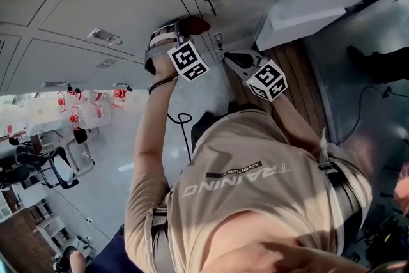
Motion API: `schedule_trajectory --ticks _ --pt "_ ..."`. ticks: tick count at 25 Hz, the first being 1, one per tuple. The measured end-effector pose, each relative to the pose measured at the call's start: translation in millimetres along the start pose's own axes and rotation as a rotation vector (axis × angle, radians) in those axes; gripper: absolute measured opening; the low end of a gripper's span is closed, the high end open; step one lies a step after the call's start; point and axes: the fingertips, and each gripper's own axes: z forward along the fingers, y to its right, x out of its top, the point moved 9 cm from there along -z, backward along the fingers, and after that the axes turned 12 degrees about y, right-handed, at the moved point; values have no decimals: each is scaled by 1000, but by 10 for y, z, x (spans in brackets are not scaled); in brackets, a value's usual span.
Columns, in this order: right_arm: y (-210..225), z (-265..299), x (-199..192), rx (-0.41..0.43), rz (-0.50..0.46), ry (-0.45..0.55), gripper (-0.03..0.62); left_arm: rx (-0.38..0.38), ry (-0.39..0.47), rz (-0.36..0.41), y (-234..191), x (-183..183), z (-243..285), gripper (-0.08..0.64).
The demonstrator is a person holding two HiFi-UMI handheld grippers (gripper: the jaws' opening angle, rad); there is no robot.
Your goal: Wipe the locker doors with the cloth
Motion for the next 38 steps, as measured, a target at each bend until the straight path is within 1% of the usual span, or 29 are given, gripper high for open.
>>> schedule_trajectory --ticks 6,9,10,12,15,17,18,19,21,24,27,29,31,33,36,38 --pt "34 31 -57 -2 19 -16 17 -130 -15 -42 284 -101 308 72" --pt "43 63 -37 5 11 -22 17 -166 12 -85 438 -185 429 72" --pt "44 72 -30 7 7 -24 17 -172 29 -114 477 -215 451 72" --pt "32 86 -23 12 3 -29 17 -185 70 -195 523 -274 450 72" --pt "2 106 -56 17 5 -40 17 -177 169 -362 535 -349 331 72" --pt "-5 144 -98 17 -1 -54 17 -149 244 -487 540 -403 202 72" --pt "-20 170 -113 16 -6 -61 17 -130 271 -534 557 -437 120 74" --pt "-47 199 -118 16 -10 -66 16 -109 289 -563 581 -474 28 74" --pt "-126 275 -85 17 -21 -66 17 -65 308 -587 634 -551 -179 74" --pt "-296 439 15 26 -37 -50 17 -10 322 -615 669 -693 -501 74" --pt "-534 631 119 53 -68 -41 17 45 332 -676 670 -871 -835 74" --pt "-693 748 205 72 -87 -30 17 88 359 -750 643 -980 -1065 74" --pt "-826 853 317 90 -82 -5 17 132 408 -852 571 -1089 -1266 74" --pt "-941 942 441 102 -83 27 17 184 458 -934 464 -1194 -1435 74" --pt "-1078 1054 616 100 -115 55 17 261 539 -1040 286 -1348 -1655 74" --pt "-1124 1136 718 82 -128 43 17 302 589 -1096 167 -1466 -1763 74"
